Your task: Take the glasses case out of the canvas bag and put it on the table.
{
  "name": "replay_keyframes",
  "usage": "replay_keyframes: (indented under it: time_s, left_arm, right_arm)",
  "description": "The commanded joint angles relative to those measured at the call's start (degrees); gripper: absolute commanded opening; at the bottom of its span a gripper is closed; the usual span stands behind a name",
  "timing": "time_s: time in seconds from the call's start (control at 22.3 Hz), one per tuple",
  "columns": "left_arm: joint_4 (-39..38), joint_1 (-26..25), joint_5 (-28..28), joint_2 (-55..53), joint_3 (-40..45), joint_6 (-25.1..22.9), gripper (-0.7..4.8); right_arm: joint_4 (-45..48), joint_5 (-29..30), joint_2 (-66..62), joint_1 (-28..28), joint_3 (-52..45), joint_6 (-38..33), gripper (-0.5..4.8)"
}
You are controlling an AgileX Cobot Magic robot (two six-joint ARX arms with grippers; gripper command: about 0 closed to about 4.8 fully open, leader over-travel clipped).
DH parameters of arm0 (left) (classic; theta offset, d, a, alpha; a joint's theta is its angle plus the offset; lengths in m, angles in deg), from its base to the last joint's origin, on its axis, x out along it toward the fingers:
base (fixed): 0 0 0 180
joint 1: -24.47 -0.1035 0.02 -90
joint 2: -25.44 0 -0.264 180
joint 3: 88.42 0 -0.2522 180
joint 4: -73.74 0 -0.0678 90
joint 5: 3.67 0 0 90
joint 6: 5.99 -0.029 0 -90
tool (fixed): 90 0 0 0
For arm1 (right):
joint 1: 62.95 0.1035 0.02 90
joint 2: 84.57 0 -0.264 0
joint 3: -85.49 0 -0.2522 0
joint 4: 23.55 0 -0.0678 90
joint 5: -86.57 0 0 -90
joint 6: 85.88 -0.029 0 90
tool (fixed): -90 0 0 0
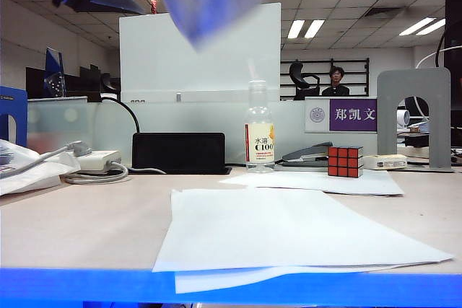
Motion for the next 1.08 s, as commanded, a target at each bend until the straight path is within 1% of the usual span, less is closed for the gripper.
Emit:
replay_keyframes:
  time_s: [0.04,0.09,0.13,0.18,0.22,0.27,0.36,0.4,0.49,0.58,0.63,0.72,0.81,0.85,0.9,0.94,1.03,1.08]
  left_arm:
    - [7.1,-8.3,-13.8,-2.6,-0.1,11.1,3.10]
    - [10.9,-9.7,-21.2,-4.0,-0.1,15.3,3.10]
    - [16.4,-10.8,-28.7,-5.4,-0.1,20.7,3.10]
    - [22.5,-11.6,-34.2,-6.7,-0.1,25.8,3.10]
    - [29.9,-11.5,-38.5,-7.8,-0.1,31.9,3.09]
    - [37.3,-11.1,-39.9,-8.5,-0.1,38.3,3.09]
    - [48.3,-9.0,-40.0,-8.9,-0.1,48.5,3.09]
    - [54.2,-7.7,-40.1,-8.9,-0.1,53.4,3.09]
    - [62.9,-4.2,-40.5,-8.9,-0.1,60.6,3.09]
    - [63.5,-0.3,-40.5,-8.9,0.2,60.7,3.09]
    - [63.4,0.8,-40.6,-9.0,0.7,59.8,3.09]
    - [63.0,1.4,-41.2,-9.7,2.3,57.4,3.08]
    - [62.8,1.3,-40.6,-11.8,4.2,57.5,3.04]
    - [64.7,0.9,-40.5,-13.2,4.5,59.9,2.82]
    - [67.3,0.9,-40.5,-13.8,4.5,61.6,2.72]
    - [69.8,1.0,-40.1,-13.9,4.5,62.8,2.72]
    - [77.5,1.4,-37.9,-13.9,4.5,67.1,2.72]
    - [82.0,1.4,-37.7,-13.9,4.5,71.1,2.72]
  right_arm:
    - [-1.0,2.8,0.5,0.1,8.3,-1.7,-0.06]
    - [-1.0,3.7,0.5,0.1,10.4,-3.3,-0.06]
    - [-1.1,3.9,0.5,0.1,11.8,-4.9,-0.06]
    - [-1.5,4.7,0.5,0.1,12.9,-6.6,-0.06]
    - [-2.1,7.0,0.5,0.1,13.5,-8.2,-0.06]
    - [-2.3,8.3,0.5,0.1,13.5,-9.4,-0.06]
    - [-4.0,9.0,0.5,0.1,13.5,-9.9,-0.06]
    - [-4.0,10.7,0.5,0.1,13.5,-10.1,-0.06]
    - [-3.0,13.2,0.2,0.1,13.5,-10.6,-0.06]
    - [-1.7,14.3,0.1,0.1,13.5,-12.7,-0.06]
    - [-0.7,15.1,0.2,0.1,13.5,-14.1,-0.06]
    - [3.8,20.0,0.1,0.1,13.5,-18.6,-0.06]
    - [9.2,22.4,0.2,0.1,13.5,-24.2,-0.06]
    - [11.5,23.9,0.2,0.1,13.7,-27.4,-0.06]
    - [11.5,24.8,0.2,0.1,13.9,-29.0,-0.06]
    - [11.5,25.6,0.2,0.1,13.9,-29.9,-0.06]
    - [9.7,26.7,0.1,0.1,13.9,-30.7,-0.06]
    - [8.9,27.0,0.2,0.1,13.9,-30.6,-0.06]
